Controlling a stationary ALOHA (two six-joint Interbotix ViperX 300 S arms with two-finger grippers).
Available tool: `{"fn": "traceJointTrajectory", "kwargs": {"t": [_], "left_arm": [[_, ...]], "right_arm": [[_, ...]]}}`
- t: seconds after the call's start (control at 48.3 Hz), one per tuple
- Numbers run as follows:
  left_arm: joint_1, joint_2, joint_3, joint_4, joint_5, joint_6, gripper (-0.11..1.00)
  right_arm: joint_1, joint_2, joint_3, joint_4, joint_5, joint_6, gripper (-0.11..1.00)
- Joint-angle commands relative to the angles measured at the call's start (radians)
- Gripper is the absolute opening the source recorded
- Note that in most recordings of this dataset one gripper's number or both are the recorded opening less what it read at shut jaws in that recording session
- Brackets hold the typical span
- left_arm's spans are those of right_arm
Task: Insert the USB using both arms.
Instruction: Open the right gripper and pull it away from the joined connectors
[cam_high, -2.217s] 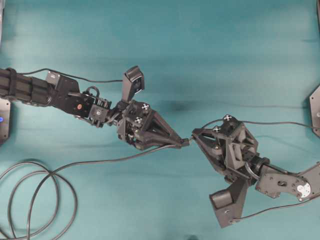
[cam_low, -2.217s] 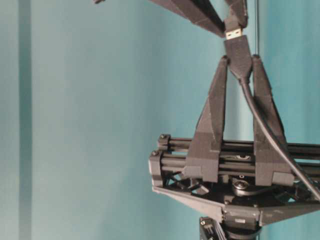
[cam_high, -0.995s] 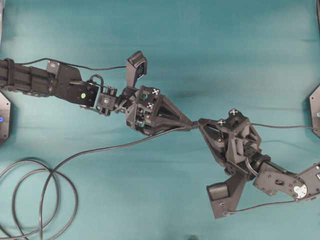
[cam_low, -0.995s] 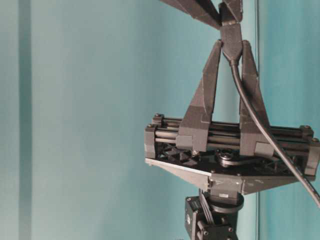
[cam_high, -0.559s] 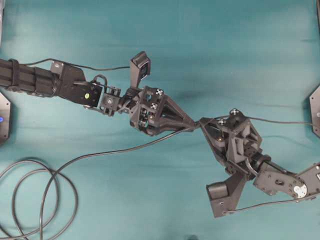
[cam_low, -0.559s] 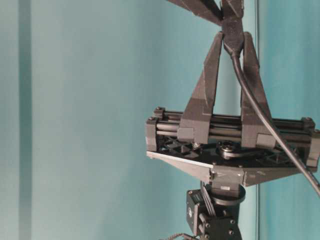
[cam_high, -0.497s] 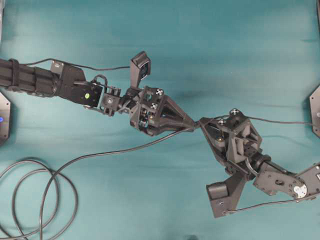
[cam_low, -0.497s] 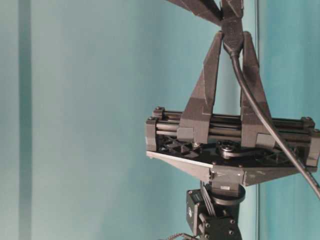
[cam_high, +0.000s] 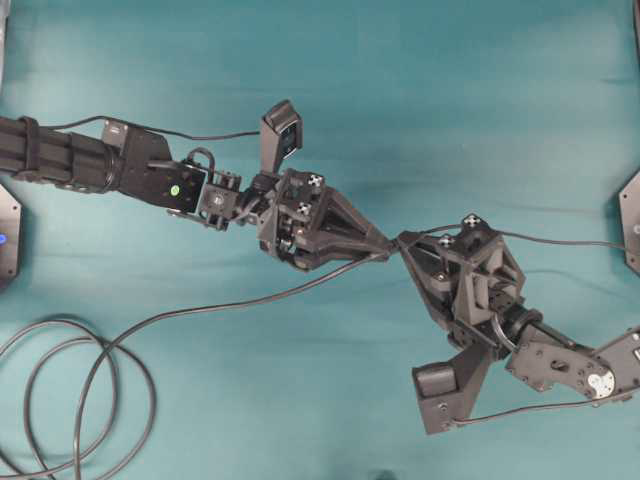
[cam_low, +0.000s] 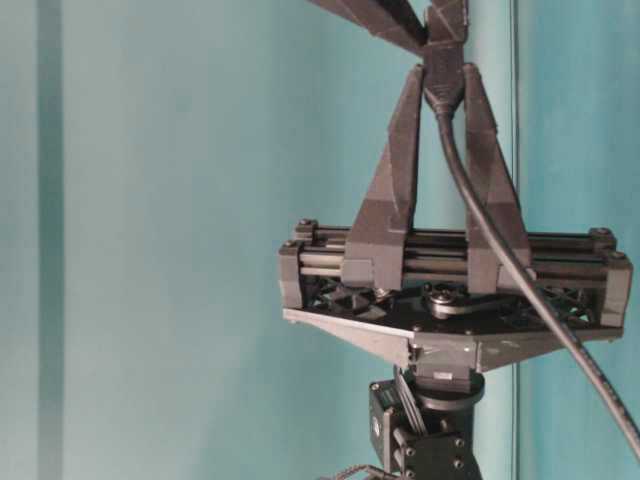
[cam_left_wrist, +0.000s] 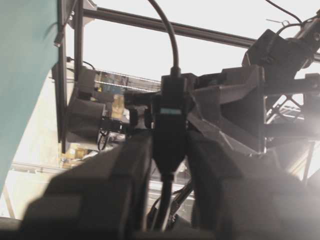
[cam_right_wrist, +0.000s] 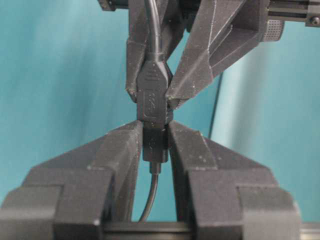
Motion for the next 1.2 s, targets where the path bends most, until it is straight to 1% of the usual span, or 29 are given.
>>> {"fn": "traceJointTrajectory", "kwargs": {"t": [0.0, 0.104, 0.145, 0.166, 0.186, 0.228, 0.311, 0.352, 0.373, 0.477, 0.559, 0.684, 0.808, 0.932, 1.077, 1.181], "left_arm": [[0.023, -0.025, -0.037, -0.008, -0.029, 0.035, 0.22], [0.025, -0.028, -0.038, -0.009, -0.029, 0.043, 0.22], [0.025, -0.029, -0.038, -0.009, -0.029, 0.043, 0.22], [0.023, -0.029, -0.038, -0.008, -0.028, 0.043, 0.22], [0.023, -0.029, -0.038, -0.009, -0.028, 0.043, 0.22], [0.023, -0.029, -0.038, -0.008, -0.028, 0.043, 0.22], [0.025, -0.031, -0.032, -0.008, -0.028, 0.044, 0.22], [0.025, -0.031, -0.026, -0.008, -0.026, 0.046, 0.22], [0.026, -0.029, -0.021, -0.008, -0.026, 0.048, 0.22], [0.029, -0.037, 0.008, -0.008, -0.011, 0.069, 0.22], [0.031, -0.057, 0.035, -0.008, 0.031, 0.103, 0.22], [0.028, -0.089, 0.058, -0.009, 0.103, 0.155, 0.22], [0.018, -0.112, 0.072, -0.009, 0.173, 0.216, 0.22], [-0.006, -0.118, 0.072, -0.008, 0.25, 0.293, 0.22], [-0.06, -0.118, 0.055, -0.008, 0.373, 0.423, 0.22], [-0.094, -0.118, 0.038, -0.009, 0.468, 0.518, 0.22]], "right_arm": [[0.006, -0.008, -0.04, -0.011, -0.006, 0.011, 0.2], [0.008, -0.008, -0.041, -0.011, -0.005, 0.054, 0.21], [0.006, -0.009, -0.041, -0.011, -0.003, 0.08, 0.24], [0.008, -0.008, -0.041, -0.011, -0.003, 0.092, 0.29], [0.009, -0.009, -0.043, -0.011, -0.002, 0.104, 0.36], [0.012, -0.009, -0.041, -0.011, 0.002, 0.13, 0.48], [0.031, -0.011, -0.046, -0.011, 0.037, 0.186, 0.7], [0.044, -0.017, -0.048, -0.011, 0.054, 0.202, 0.78], [0.052, -0.02, -0.049, -0.011, 0.061, 0.212, 0.8], [0.094, -0.048, -0.052, -0.011, 0.095, 0.252, 0.74], [0.117, -0.074, -0.055, -0.011, 0.118, 0.296, 0.75], [0.126, -0.12, -0.057, -0.011, 0.153, 0.385, 0.75], [0.124, -0.161, -0.052, -0.011, 0.172, 0.46, 0.75], [0.124, -0.206, -0.046, -0.011, 0.195, 0.537, 0.75], [0.124, -0.296, -0.044, -0.015, 0.245, 0.649, 0.75], [0.124, -0.365, -0.031, -0.021, 0.253, 0.719, 0.75]]}}
